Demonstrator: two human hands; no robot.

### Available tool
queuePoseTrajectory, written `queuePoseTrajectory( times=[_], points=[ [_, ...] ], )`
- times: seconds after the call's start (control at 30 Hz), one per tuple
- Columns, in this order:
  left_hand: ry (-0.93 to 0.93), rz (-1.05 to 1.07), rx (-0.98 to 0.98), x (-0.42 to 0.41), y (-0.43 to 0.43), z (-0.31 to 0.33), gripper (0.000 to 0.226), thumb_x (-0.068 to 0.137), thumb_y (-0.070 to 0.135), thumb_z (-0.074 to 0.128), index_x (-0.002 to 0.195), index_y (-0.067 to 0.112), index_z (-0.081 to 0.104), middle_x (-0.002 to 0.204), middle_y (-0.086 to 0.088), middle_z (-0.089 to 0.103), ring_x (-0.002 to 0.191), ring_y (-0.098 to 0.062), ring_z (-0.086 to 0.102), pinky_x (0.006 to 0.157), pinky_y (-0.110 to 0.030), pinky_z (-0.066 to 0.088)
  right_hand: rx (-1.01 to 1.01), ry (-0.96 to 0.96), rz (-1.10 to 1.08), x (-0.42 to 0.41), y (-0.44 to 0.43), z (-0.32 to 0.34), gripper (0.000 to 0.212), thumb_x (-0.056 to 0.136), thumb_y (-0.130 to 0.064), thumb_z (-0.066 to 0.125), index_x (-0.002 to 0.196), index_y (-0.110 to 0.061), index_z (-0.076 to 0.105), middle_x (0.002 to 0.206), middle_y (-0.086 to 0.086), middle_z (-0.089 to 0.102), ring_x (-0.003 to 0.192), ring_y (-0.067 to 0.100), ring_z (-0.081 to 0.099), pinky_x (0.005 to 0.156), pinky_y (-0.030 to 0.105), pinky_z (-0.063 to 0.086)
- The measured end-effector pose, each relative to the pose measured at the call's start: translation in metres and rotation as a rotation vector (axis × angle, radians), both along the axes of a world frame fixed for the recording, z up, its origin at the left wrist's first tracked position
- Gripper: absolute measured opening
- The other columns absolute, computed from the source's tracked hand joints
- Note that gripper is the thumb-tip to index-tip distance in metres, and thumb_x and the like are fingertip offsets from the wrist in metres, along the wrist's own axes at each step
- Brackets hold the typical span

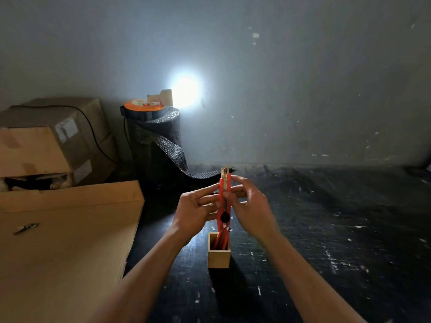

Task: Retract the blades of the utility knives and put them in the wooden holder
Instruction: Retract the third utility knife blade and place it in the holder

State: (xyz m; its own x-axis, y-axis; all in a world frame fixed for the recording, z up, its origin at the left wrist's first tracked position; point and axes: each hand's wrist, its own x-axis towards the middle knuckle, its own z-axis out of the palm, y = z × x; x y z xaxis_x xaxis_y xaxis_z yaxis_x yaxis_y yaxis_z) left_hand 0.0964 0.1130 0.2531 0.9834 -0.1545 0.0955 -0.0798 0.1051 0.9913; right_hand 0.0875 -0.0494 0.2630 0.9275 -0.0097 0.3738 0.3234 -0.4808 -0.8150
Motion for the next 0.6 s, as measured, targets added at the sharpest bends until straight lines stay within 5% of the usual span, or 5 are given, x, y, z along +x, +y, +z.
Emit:
queuePoseTrajectory(
  times=[0.23,0.37,0.6],
  points=[
    [0.071,0.024,0.015,0.014,-0.001,-0.039,0.041,0.091,-0.017,0.064,0.119,0.012,0.072,0.094,-0.004,0.084,0.086,-0.019,0.082,0.069,-0.026,0.064,0.129,0.048,0.002,0.03,0.001,-0.025,0.023,0.093,-0.026,0.069,0.116,-0.023,0.067,0.1,-0.008,0.073,0.091,0.009,0.071,0.079,0.035,0.063],
    [0.156,0.136,0.138,0.035,0.004,-0.078,0.042,0.084,-0.006,0.079,0.125,0.003,0.071,0.103,-0.009,0.081,0.086,-0.014,0.079,0.076,-0.025,0.063,0.142,0.101,0.003,0.049,-0.003,-0.056,0.014,0.09,-0.017,0.073,0.103,-0.019,0.069,0.091,-0.004,0.074,0.086,0.011,0.073,0.076,0.042,0.063],
    [0.257,0.187,0.484,0.05,0.007,-0.154,0.06,0.078,0.01,0.088,0.134,0.01,0.067,0.134,-0.008,0.07,0.119,-0.021,0.069,0.101,-0.04,0.058,0.134,0.262,-0.045,0.086,-0.011,-0.124,0.013,0.088,-0.014,0.075,0.093,-0.025,0.069,0.088,-0.003,0.074,0.085,0.015,0.073,0.076,0.043,0.063]
  ],
)
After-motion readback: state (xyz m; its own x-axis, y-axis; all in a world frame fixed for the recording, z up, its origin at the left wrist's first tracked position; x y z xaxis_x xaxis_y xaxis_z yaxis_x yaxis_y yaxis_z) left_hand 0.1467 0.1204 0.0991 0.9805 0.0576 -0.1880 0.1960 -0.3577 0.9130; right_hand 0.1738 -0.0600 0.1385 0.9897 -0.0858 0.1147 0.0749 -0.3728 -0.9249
